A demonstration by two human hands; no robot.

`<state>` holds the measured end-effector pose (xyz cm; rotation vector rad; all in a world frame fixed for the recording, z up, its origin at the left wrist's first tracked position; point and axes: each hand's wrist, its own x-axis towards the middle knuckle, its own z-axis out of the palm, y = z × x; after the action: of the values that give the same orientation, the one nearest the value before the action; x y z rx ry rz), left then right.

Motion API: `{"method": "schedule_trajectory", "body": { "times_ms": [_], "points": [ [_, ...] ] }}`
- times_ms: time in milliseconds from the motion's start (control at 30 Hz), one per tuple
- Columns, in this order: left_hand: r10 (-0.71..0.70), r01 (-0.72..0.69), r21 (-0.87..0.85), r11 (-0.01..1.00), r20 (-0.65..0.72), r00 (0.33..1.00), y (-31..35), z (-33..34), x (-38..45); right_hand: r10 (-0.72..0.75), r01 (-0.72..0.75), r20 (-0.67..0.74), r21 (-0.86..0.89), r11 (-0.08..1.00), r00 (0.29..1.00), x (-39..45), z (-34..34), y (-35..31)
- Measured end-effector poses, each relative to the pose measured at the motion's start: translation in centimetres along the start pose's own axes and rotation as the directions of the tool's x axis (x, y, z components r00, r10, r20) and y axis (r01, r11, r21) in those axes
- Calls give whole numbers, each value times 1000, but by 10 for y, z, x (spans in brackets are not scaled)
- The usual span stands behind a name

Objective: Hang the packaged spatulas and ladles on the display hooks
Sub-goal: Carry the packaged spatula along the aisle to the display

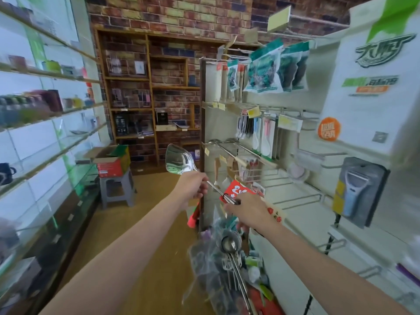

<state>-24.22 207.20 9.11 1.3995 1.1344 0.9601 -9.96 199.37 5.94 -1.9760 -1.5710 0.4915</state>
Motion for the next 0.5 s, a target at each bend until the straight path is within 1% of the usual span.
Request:
{"method": "schedule_trajectory", "body": {
  "times_ms": [67,167,233,300,433,500],
  "points": [
    [21,-21,-20,1000,-15,1000,5,4,20,7,-6,10,-13,1000,1000,21,-3,4],
    [73,-80,-75,994,-94,993,8,13,49,21,-20,1,-29,999,1000,51,-9,12],
    [93,-105,-95,990,-122,988,6,19,65,32,-32,8,-24,999,999,66,-13,17],
    [101,-113,-99,989,-125,987,1,23,77,23,-23,13,-29,999,1000,78,-13,20],
    [82,-94,-94,991,-124,989,-8,30,97,42,-42,19,28,999,999,98,-8,26],
    [81,-93,-99,991,-125,989,-8,31,109,44,-44,15,28,999,999,108,-7,27]
  ]
}}
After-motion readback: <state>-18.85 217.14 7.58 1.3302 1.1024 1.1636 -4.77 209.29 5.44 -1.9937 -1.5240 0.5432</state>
